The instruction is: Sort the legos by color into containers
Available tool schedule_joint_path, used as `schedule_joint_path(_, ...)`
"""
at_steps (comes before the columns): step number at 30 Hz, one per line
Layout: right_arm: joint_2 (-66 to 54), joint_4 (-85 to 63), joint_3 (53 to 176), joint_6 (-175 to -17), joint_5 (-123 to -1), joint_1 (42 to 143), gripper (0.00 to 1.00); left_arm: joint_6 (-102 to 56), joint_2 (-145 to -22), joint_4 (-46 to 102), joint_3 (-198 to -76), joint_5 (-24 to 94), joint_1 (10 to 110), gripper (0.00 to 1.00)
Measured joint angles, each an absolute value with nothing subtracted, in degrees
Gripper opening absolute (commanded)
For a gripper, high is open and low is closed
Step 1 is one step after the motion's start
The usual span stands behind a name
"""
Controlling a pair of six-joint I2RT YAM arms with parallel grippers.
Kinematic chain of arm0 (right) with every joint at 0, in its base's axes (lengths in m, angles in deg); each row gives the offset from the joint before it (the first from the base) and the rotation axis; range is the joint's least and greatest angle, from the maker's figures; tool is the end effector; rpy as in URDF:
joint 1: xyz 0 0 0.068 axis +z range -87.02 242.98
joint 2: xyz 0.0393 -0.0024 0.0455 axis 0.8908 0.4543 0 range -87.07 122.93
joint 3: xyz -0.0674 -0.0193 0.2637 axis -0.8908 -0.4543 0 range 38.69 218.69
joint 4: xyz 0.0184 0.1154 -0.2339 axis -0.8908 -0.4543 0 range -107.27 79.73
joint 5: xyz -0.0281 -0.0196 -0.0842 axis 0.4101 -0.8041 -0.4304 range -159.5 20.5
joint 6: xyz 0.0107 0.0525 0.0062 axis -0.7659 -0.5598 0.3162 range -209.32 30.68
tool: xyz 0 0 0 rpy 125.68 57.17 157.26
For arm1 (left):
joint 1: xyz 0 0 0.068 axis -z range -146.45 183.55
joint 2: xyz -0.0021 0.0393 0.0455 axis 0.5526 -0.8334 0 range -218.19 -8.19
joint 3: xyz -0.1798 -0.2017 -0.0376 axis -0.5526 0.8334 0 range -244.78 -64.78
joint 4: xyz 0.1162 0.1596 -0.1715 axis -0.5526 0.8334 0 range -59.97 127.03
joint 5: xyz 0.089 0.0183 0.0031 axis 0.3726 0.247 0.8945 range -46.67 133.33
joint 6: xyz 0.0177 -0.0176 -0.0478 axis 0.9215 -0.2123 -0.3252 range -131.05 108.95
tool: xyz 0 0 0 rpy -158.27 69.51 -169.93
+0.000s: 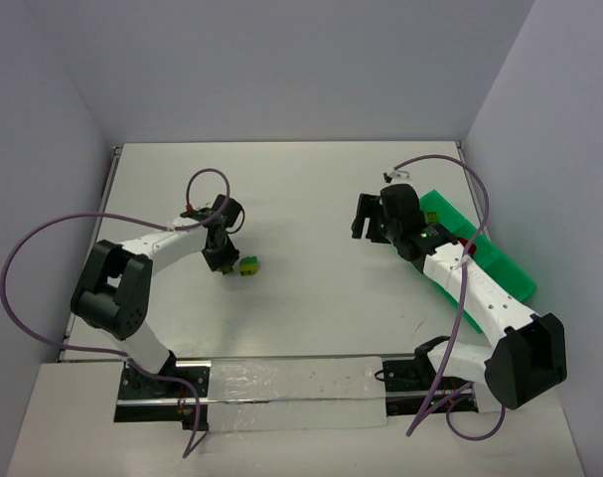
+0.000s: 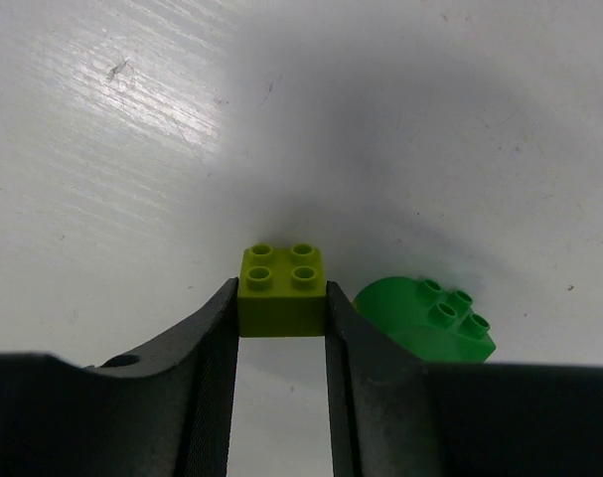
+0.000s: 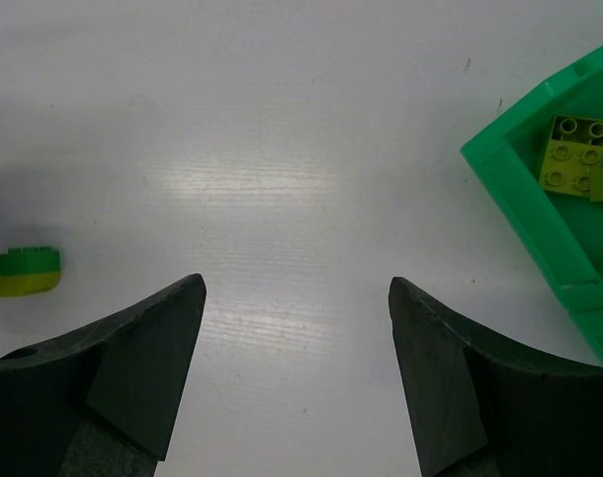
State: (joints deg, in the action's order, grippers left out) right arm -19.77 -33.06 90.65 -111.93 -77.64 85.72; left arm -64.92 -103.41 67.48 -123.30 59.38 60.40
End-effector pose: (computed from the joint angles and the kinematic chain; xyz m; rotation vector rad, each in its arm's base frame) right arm 0.2383 0.0944 0.2827 0.0751 2.2411 0.2728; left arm 0.2773 -0.1294 0.1740 -0.6950 2.6622 0.0473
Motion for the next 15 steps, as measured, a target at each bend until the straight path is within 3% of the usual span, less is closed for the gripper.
schedule_joint_path(6, -19.77, -33.08, 90.65, -111.97, -77.70, 85.72, 0.82, -61.99, -101.39, 69.92, -126.73, 60.50, 61.34, 0.00)
schedule_joint_path(11, -19.96, -33.33, 90.66, -112.04, -79.10, 85.72, 0.82, -56.91, -100.68, 69.66, -137.07, 59.86, 66.88, 0.00)
schedule_joint_path(15, -21.46, -34.41, 90.68, -112.25, -81.41, 85.72, 0.82, -54.50, -106.98, 70.11, -147.63, 58.02, 73.40, 0.00)
